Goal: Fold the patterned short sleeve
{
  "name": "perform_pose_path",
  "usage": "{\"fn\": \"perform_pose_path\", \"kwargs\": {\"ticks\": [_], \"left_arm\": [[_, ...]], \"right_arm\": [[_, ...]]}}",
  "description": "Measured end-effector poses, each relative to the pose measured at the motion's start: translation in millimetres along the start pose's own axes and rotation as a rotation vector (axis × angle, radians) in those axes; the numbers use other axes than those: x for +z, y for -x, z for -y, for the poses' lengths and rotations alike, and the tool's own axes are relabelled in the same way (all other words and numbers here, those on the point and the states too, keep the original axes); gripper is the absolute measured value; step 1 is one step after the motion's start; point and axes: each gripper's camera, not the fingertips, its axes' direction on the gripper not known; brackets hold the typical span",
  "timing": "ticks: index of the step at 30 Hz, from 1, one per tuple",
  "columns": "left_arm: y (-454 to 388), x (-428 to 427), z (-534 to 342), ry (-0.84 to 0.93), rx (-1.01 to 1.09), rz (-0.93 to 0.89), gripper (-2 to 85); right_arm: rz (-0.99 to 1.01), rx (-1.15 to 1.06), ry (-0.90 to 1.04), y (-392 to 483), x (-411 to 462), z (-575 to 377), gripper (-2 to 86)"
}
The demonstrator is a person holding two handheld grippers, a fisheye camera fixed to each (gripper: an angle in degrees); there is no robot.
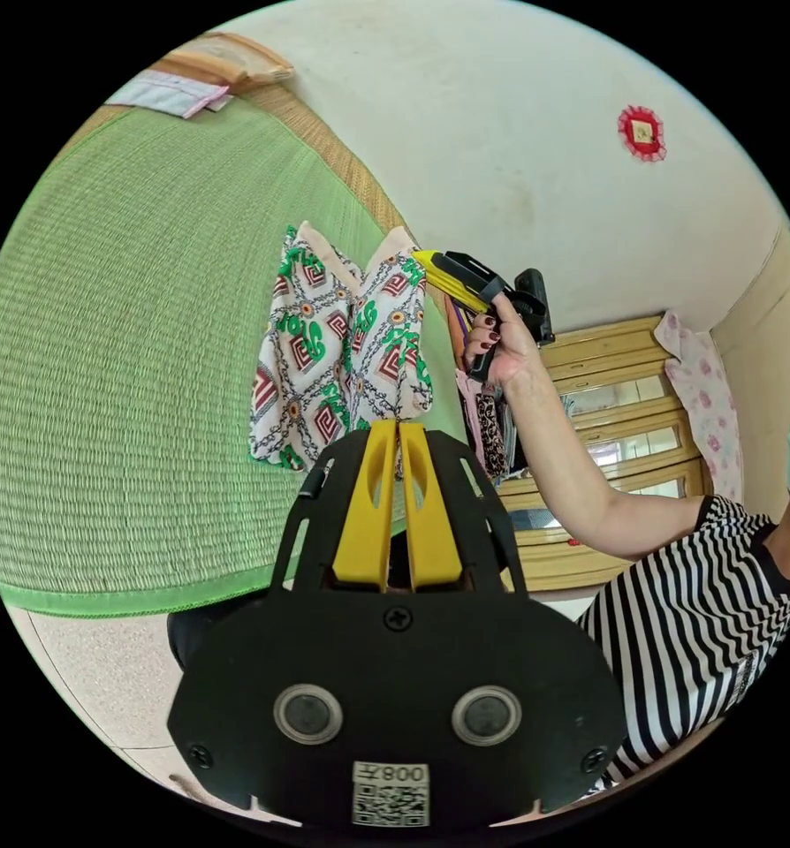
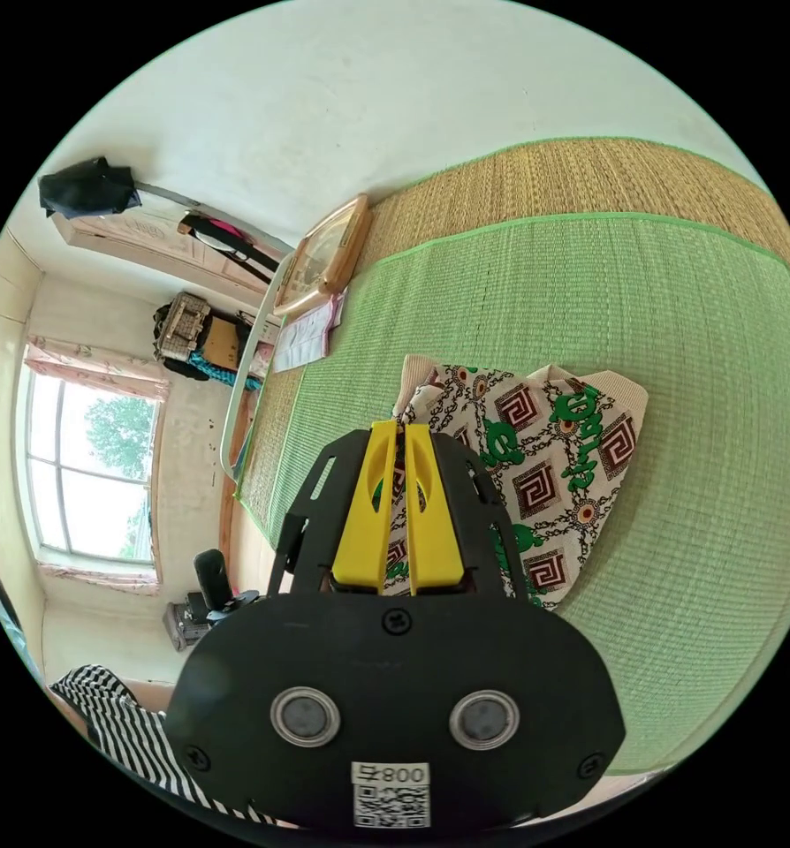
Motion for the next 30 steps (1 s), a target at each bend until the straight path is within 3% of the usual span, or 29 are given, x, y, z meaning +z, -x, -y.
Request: {"fn": "perform_pose_path", "kwargs": {"ticks": [16, 30], "left_arm": [[103, -109, 19, 0.027, -0.254, -0.069, 0.4], [127, -173, 22, 0.047, -0.269, -0.122, 0.5]], "right_arm": [[-0.168, -0.018, 0.172, 70, 138, 60, 2.1], [-0.290, -0.175, 0.259, 137, 197, 85, 4.4]]}}
